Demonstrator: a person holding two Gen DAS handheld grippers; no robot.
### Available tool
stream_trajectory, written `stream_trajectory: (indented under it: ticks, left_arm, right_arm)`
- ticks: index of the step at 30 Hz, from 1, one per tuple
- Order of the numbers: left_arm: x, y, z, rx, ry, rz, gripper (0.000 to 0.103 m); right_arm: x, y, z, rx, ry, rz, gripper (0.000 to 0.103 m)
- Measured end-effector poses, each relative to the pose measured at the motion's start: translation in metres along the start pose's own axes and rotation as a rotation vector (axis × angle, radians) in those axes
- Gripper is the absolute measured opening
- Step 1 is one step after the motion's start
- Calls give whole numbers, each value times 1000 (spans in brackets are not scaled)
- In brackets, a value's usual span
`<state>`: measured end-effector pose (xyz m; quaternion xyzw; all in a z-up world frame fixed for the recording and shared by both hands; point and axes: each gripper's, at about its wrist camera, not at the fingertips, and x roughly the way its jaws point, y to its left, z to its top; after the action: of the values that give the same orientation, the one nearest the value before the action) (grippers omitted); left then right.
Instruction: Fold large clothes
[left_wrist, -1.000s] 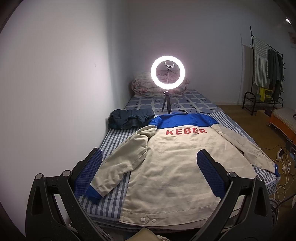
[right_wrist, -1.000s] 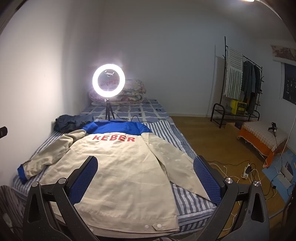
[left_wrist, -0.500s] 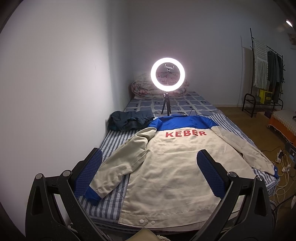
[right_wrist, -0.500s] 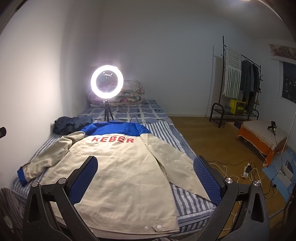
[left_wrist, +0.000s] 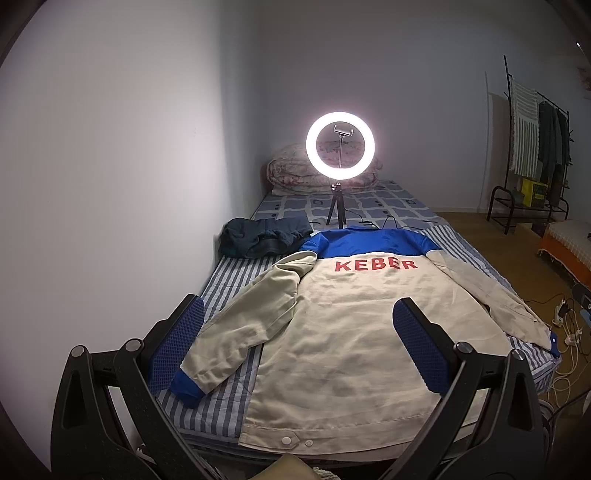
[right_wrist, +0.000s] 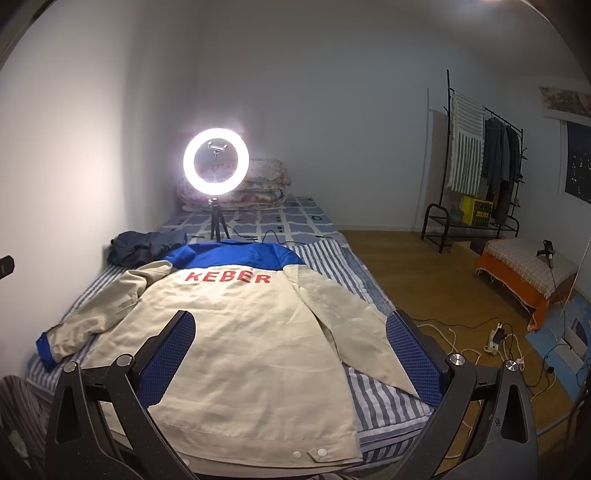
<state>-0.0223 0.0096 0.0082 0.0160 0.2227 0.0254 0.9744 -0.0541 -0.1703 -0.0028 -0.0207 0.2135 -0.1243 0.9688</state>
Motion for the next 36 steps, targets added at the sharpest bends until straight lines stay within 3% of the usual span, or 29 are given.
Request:
stream_trajectory:
  ticks: [19, 36]
  left_arm:
    - [3, 2, -1, -3, 1, -1, 103]
    - [19, 26, -16, -39, 38, 27, 103]
  right_arm:
    - [3, 6, 2, -8, 6, 6, 102]
    - [15, 18, 3, 8, 46, -10, 102]
